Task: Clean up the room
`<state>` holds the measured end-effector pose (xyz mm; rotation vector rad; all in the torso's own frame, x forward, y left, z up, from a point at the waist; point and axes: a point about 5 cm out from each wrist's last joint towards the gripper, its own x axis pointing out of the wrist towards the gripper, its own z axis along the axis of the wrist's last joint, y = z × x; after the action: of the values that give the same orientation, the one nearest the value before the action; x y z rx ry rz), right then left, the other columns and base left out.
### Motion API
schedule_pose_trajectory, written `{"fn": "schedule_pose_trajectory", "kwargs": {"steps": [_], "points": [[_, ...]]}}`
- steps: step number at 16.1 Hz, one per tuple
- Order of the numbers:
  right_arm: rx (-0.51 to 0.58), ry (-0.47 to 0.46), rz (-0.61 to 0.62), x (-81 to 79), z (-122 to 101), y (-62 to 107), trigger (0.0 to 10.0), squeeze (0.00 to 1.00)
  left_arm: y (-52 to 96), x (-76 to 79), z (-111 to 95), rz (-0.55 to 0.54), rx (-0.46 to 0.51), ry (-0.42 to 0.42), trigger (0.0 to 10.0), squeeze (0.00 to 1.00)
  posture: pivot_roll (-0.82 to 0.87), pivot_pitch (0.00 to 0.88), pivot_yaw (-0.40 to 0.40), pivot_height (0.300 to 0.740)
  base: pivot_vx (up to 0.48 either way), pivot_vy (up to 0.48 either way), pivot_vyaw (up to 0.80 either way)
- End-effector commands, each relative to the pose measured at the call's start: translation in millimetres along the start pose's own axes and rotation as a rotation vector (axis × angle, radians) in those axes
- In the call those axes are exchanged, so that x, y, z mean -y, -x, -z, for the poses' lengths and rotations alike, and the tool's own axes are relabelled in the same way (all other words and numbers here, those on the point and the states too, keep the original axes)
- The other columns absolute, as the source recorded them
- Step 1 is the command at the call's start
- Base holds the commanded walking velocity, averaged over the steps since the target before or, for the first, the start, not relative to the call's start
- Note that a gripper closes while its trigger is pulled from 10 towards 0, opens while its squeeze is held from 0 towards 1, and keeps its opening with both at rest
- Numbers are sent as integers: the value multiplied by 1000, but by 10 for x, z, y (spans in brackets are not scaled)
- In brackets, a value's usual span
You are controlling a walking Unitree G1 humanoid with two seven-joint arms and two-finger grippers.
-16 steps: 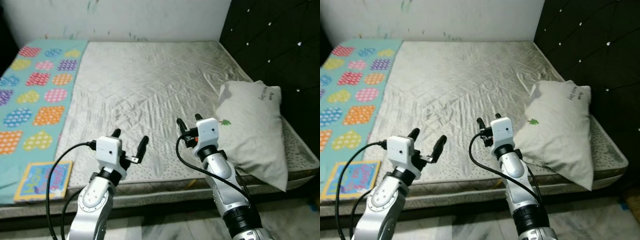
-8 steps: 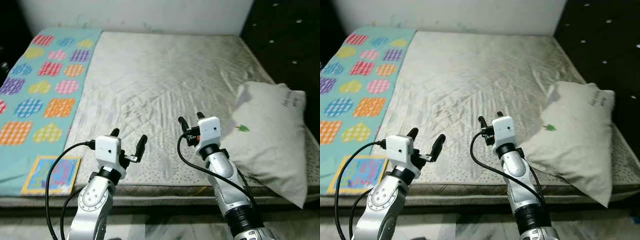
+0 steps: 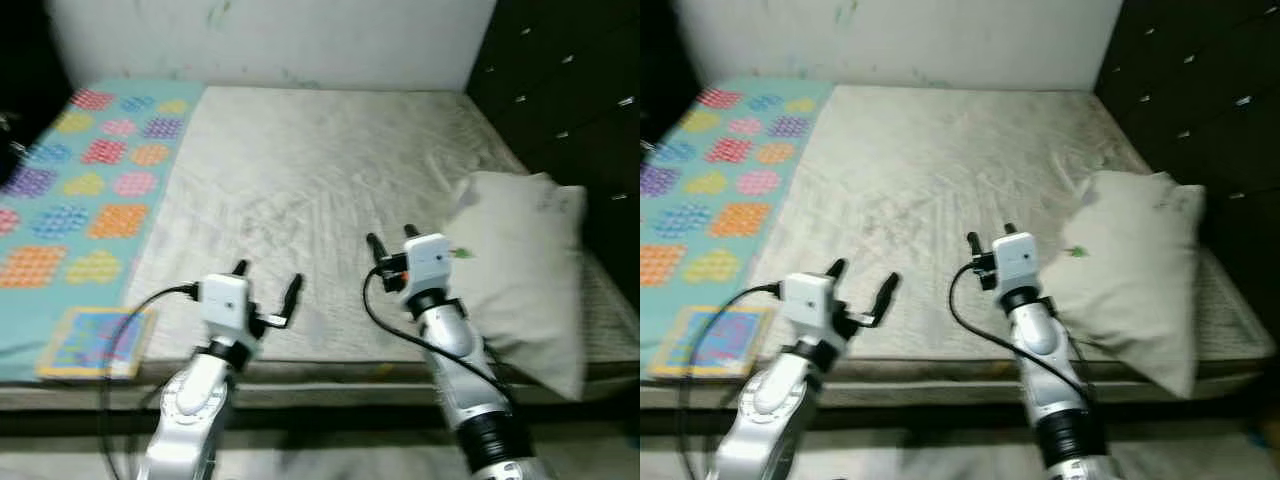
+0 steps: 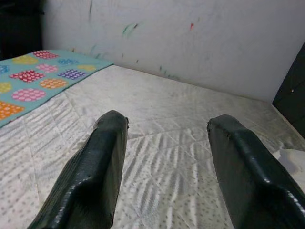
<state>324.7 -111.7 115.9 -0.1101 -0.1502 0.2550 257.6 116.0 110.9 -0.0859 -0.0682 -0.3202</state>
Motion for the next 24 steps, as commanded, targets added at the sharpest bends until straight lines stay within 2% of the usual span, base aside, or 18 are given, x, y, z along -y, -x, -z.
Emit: {"fn": "schedule_pose_trajectory", "kwargs": {"steps": [1, 6, 11, 24], "points": [[-1, 0, -12, -16, -10, -9, 10000, 0, 0, -9, -9, -6, 0, 0, 10000, 0, 24, 89, -38, 740, 0, -334, 0], [-1, 3, -11, -14, -12, -14, 10000, 0, -4, -17, -16, -17, 9, 0, 10000, 0, 24, 90, -39, 740, 0, -119, 0], [2, 12, -14, -12, -16, -14, 10000, 0, 4, 43, -44, 49, 33, 15, 10000, 0, 19, 90, -38, 740, 0, 0, 0], [11, 13, -14, -12, -50, -61, 10000, 0, -22, 25, -31, 48, 30, 18, 10000, 0, 18, 80, -41, 740, 229, 0, 0]]}}
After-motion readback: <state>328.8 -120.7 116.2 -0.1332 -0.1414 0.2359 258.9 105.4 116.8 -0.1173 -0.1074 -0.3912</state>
